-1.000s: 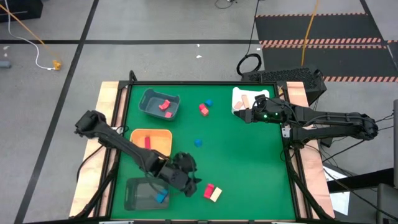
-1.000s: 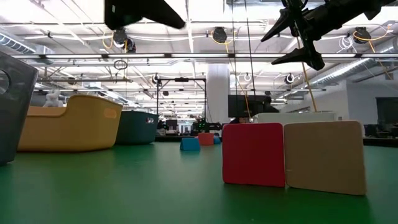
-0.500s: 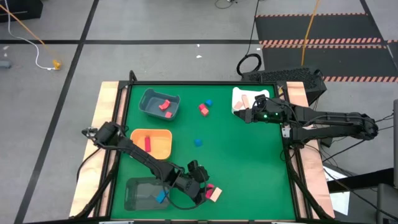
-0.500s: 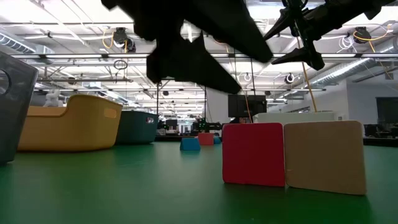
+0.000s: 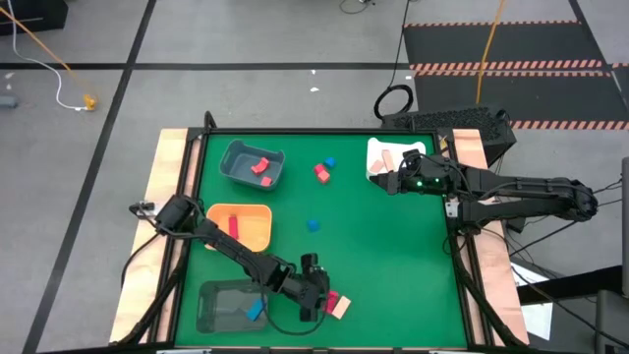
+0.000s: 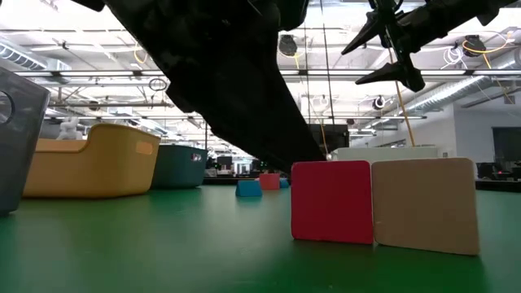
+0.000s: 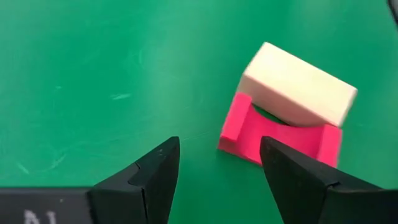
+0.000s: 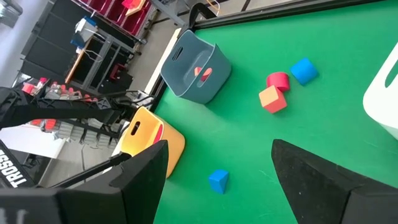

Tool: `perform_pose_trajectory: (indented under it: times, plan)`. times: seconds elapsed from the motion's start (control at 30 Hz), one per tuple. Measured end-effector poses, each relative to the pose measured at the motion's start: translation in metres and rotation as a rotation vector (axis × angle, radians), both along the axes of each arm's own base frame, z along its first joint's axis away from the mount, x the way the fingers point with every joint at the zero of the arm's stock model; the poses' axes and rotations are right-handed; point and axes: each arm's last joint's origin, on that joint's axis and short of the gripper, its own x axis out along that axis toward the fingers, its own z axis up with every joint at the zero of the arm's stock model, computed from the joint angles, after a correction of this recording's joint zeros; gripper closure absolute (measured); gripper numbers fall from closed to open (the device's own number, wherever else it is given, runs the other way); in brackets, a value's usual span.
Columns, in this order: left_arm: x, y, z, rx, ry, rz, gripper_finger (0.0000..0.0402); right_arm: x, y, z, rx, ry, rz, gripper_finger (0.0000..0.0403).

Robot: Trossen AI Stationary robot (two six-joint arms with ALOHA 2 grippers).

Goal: Sort & place blocks by color
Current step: Put the bottom red block into the yellow bin

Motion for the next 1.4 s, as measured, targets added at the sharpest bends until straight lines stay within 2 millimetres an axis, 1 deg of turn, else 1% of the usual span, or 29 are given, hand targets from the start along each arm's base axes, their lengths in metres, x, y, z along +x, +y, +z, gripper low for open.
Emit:
perform_pose_trajectory:
  times: [0.2, 0.4, 0.5, 0.77, 0.87, 0.93, 1.0, 1.1, 1.2, 1.23, 1.4]
  plan:
    - [0.001, 0.003, 0.0, 0.045, -0.002, -0.05, 0.019, 0.0, 0.0, 0.0, -0.001, 0.001, 0.001, 0.0124]
    - [0.007, 0.008, -0.003, 0.053, -0.008, -0.107, 0.019, 0.0, 0.0, 0.0, 0.0, 0.001, 0.001, 0.0124]
    - [0.012, 0.008, -0.008, 0.024, -0.038, -0.114, 0.019, 0.0, 0.0, 0.0, -0.001, 0.001, 0.001, 0.0124]
    - [0.016, 0.006, -0.024, 0.008, -0.035, -0.132, 0.019, 0.0, 0.0, 0.0, -0.002, -0.005, 0.001, 0.0124]
    - [0.016, 0.007, -0.024, 0.007, -0.029, -0.133, 0.0194, 0.0, 0.0, 0.0, -0.001, -0.005, 0.001, 0.0124]
    - [0.017, 0.008, -0.025, 0.008, -0.021, -0.131, 0.0209, 0.0, 0.0, 0.0, -0.001, -0.002, 0.001, 0.0124]
    - [0.017, 0.011, -0.025, 0.008, -0.013, -0.127, 0.0236, 0.0, 0.0, 0.0, -0.001, -0.004, 0.0, 0.0124]
    - [0.019, 0.015, -0.026, 0.005, -0.007, -0.113, 0.0293, 0.0, 0.0, 0.0, -0.002, -0.003, 0.0, 0.0124]
    - [0.022, 0.021, -0.024, -0.04, -0.003, -0.101, 0.0353, 0.0, 0.0, 0.0, -0.001, -0.003, 0.0, 0.0124]
    - [0.023, 0.023, -0.024, -0.058, 0.002, -0.091, 0.036, 0.0, 0.0, 0.0, -0.002, -0.003, 0.001, 0.0124]
    - [0.027, 0.034, -0.02, -0.11, -0.003, -0.05, 0.036, 0.0, 0.0, 0.0, -0.001, -0.003, 0.001, 0.0124]
